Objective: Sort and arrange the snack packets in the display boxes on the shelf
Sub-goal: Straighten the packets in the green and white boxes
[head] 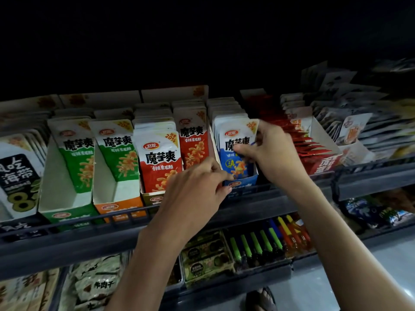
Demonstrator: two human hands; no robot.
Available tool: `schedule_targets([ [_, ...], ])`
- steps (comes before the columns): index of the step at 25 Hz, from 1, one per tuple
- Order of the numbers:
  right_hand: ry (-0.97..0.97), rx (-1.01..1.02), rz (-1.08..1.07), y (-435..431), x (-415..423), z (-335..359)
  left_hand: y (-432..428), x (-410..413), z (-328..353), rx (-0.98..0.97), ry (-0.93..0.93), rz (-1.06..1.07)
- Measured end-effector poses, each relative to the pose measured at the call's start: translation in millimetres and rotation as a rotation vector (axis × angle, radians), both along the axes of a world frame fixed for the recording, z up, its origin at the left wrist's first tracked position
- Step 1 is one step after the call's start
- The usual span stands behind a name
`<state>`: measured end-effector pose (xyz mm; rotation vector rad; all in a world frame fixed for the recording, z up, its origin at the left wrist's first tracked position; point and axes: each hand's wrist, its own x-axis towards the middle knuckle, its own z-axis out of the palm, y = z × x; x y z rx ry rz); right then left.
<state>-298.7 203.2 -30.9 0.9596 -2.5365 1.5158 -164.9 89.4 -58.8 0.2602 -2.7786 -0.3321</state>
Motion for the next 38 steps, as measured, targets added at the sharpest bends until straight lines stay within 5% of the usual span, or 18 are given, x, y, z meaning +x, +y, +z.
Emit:
schedule_targets([
  [10, -0.016, 0.148, -0.053, 0, -1, -3, -1, 0, 1, 0.022, -0.023, -0.003],
  [19, -0.058, 0.074, -0.221, -3, 3, -3, 1, 2, 4, 0.043, -0.053, -0.007],
  [25, 0.119, -0.083, -0.283, -6, 11, 5, -3, 10, 9, 0.233, 0.064, -0.028],
  [32, 0.352, -0.223, 0.03, -28, 61, 24, -30, 51, 34, 0.493, 0.32, -0.012],
  [38, 0.425, -0.151, 0.219, -74, 97, 22, -79, 95, 36, 0.667, 0.501, 0.3],
])
